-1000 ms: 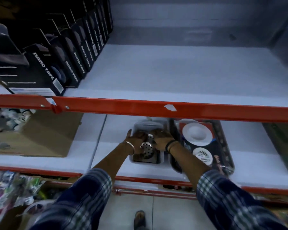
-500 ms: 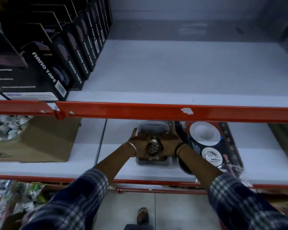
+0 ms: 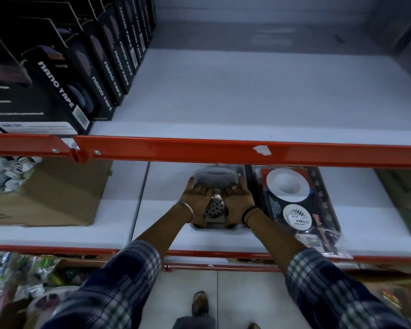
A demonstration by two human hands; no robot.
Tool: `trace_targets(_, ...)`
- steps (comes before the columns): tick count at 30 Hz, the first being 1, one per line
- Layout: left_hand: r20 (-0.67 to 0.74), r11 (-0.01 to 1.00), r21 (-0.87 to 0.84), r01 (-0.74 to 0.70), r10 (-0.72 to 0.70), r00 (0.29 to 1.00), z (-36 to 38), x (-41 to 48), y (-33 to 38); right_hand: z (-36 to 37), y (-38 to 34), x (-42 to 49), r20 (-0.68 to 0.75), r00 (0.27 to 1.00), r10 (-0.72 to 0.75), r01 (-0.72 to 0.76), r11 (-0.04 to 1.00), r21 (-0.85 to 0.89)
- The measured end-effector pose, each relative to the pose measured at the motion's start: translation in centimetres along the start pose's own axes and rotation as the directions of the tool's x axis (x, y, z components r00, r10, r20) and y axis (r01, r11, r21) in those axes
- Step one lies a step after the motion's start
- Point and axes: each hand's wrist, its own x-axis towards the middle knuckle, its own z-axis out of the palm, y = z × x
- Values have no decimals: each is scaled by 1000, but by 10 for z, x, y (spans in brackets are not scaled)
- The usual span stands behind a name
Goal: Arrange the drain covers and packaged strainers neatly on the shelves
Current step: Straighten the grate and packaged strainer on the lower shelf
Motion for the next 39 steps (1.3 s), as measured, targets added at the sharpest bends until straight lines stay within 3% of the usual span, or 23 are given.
trace_targets(6,54,990,-139,16,-9,998,-8,-9,-1,-2,4,-1,31,999,-15,13,998,59)
trace_targets(10,73,955,-296,27,-6,997,-27,-21,-2,-23,20,-24,-74,997,-18,42,939,341)
trace_targets(13,-45,823,-566,50,-92,995,-41,-24,9,-39,49,-58,-215,973,88,51,824,564)
trace_targets(16,-107,626,-779,40,-195,975,-65,-24,50,-27,88,-98,-277,908,314,-50,738,673)
trace_targets(19,-102,471,-881,43,-279,955,-87,-21,107,0,120,-130,-138,812,567,-283,589,757)
trace_targets(22,48,289,-948,135,-289,956,-91,-7,160,30,138,-144,186,768,612,-499,392,773)
trace_targets(24,183,212,-943,256,-310,933,-90,4,184,44,140,-147,282,802,526,-498,329,802)
trace_targets(27,247,134,-939,315,-375,893,-93,14,196,51,141,-137,231,838,495,-403,277,872)
trace_targets(30,173,159,-950,267,-444,879,-96,24,189,50,148,-121,182,820,542,-346,217,913)
trace_targets(36,124,312,-915,257,-389,913,-83,33,180,65,149,-103,214,850,482,-391,303,869)
trace_targets(39,-15,409,-895,176,-424,905,-83,26,176,64,144,-112,116,806,580,-380,356,854)
